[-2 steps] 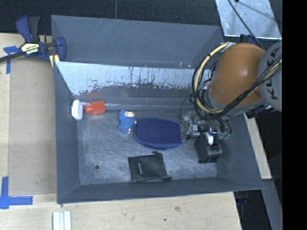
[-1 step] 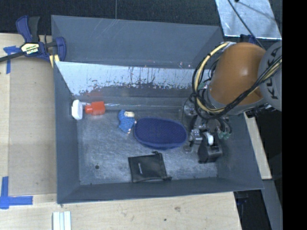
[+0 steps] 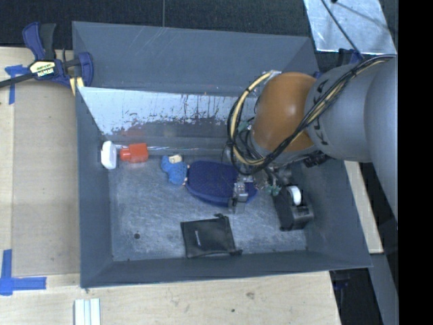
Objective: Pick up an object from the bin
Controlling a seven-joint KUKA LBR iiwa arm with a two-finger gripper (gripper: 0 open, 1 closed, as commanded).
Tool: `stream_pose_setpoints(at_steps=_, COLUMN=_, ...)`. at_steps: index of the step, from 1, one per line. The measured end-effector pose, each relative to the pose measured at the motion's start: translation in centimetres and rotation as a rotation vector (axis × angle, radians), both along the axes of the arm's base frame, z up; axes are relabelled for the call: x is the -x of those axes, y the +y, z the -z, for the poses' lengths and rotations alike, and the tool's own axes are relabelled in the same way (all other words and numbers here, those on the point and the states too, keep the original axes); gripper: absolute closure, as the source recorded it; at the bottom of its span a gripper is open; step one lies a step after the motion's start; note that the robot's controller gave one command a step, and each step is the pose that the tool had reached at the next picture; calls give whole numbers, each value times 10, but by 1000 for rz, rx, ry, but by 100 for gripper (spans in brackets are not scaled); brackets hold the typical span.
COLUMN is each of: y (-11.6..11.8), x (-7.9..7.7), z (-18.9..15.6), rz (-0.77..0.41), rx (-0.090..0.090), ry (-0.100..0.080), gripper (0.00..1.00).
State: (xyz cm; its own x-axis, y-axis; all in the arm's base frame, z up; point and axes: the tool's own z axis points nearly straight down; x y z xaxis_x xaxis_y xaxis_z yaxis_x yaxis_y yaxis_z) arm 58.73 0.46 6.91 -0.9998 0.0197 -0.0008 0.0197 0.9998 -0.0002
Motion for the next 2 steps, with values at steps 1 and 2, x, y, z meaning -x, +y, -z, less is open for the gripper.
stream_pose_setpoints(at_steps=1, y=-2, x=-4, z=-9, rz=2, rx=1, ry=-13, gripper=100)
stream_pose_setpoints(at_steps=2, y=-8, x=-13, z=-141, rz=-4, rx=0, ry=-12, gripper=100)
